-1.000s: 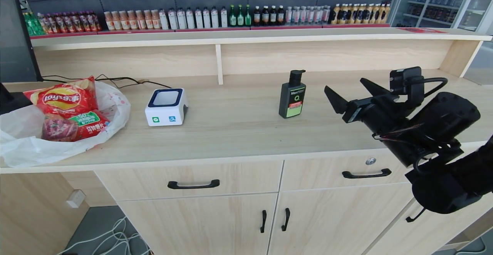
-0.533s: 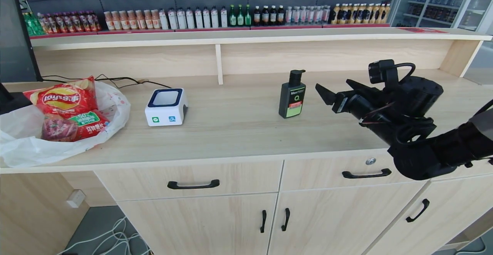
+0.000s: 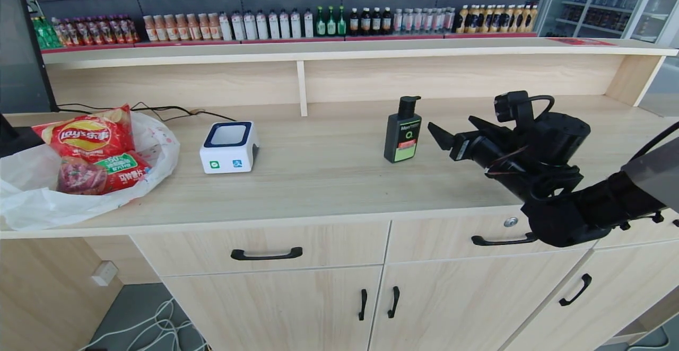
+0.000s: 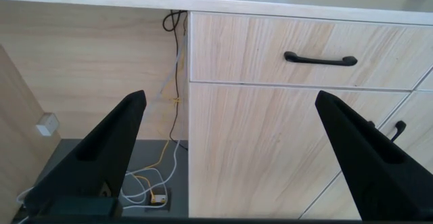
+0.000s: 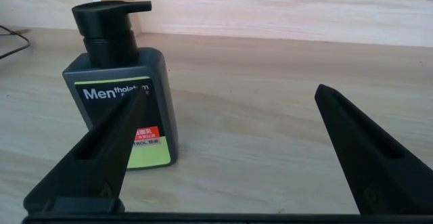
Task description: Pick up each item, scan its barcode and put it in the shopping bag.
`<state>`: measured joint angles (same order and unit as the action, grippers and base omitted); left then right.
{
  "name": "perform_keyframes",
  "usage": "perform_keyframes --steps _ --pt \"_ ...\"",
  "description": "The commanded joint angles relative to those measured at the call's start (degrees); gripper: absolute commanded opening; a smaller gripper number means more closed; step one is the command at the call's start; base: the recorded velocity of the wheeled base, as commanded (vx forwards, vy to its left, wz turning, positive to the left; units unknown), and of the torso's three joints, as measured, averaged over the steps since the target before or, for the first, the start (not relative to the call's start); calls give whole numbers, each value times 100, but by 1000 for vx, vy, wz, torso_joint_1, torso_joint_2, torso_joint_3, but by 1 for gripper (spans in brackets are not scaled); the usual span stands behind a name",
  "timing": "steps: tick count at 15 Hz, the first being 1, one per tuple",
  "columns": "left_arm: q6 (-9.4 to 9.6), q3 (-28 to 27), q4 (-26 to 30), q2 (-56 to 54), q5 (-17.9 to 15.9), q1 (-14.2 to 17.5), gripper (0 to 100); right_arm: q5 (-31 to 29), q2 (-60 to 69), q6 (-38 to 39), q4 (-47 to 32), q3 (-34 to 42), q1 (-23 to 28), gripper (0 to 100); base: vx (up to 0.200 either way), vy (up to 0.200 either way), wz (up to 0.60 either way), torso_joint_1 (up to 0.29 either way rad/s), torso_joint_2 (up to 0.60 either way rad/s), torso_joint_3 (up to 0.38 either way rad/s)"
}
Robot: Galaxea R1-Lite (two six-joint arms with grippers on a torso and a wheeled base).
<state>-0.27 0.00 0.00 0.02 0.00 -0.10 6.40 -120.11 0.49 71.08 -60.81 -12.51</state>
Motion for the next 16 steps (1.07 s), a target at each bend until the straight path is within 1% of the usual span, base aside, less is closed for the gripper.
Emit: perform_keyframes --steps 1,2,5,7,10,16 --pt "-8 0 0 -2 0 1 100 2 14 4 20 25 -6 100 0 0 0 0 0 0" --pt "0 0 0 -2 0 1 100 2 23 4 28 34 -6 100 0 0 0 0 0 0" --pt "0 0 -9 -2 0 1 100 -7 146 -5 46 210 -15 100 200 0 0 -2 1 2" --pt "0 0 -9 -2 0 1 100 -16 296 -22 116 464 -32 100 0 0 0 0 0 0" --pt "0 0 -9 -2 0 1 100 -7 304 -14 424 763 -85 100 0 0 0 0 0 0" --pt "0 0 -9 -2 -9 1 100 -7 164 -22 424 702 -191 100 0 0 0 0 0 0"
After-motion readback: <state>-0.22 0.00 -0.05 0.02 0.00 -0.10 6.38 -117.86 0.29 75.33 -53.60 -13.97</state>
